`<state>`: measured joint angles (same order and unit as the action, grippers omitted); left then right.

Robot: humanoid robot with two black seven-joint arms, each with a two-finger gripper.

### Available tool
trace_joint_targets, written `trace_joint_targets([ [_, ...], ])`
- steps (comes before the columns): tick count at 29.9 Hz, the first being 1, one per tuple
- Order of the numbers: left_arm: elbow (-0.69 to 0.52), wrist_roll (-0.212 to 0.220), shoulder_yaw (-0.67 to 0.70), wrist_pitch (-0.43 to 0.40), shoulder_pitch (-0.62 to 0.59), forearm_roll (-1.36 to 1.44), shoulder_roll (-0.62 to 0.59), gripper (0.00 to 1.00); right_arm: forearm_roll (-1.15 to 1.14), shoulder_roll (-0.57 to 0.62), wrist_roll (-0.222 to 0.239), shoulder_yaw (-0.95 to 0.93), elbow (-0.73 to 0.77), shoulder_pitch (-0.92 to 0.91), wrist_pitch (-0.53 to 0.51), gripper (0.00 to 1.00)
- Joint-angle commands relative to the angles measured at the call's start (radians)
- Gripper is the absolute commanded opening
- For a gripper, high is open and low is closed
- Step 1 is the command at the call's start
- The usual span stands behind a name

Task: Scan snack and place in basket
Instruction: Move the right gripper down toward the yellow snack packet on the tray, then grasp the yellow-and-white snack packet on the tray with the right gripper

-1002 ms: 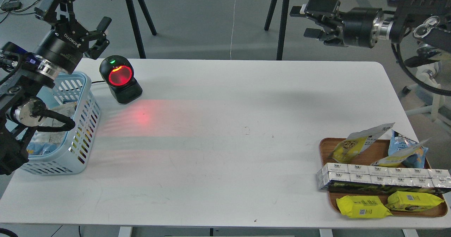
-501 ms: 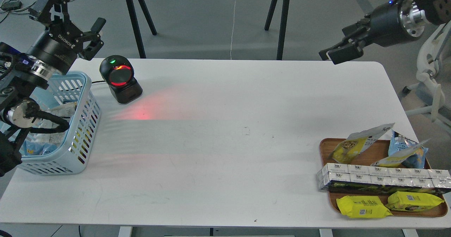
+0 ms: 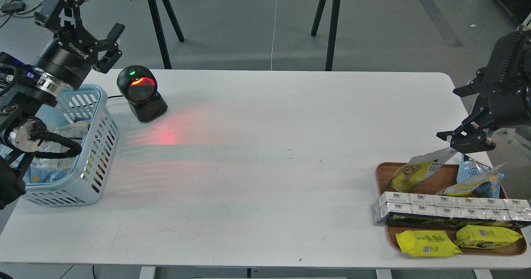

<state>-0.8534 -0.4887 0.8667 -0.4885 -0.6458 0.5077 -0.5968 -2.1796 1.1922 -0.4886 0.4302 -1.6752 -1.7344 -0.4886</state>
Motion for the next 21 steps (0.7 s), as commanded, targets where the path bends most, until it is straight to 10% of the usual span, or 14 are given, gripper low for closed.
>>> trace_joint_targets([
  [1,0.005,0.000,0.000,0.000,0.000,0.000,0.002,1.00,-0.002,0.000,0.000,-0.002,0.000,0.048,0.000,0.99],
  [21,0.037,0.000,-0.005,0.000,0.000,0.000,0.003,1.00,-0.002,-0.207,0.000,-0.112,0.189,0.295,0.000,0.96],
])
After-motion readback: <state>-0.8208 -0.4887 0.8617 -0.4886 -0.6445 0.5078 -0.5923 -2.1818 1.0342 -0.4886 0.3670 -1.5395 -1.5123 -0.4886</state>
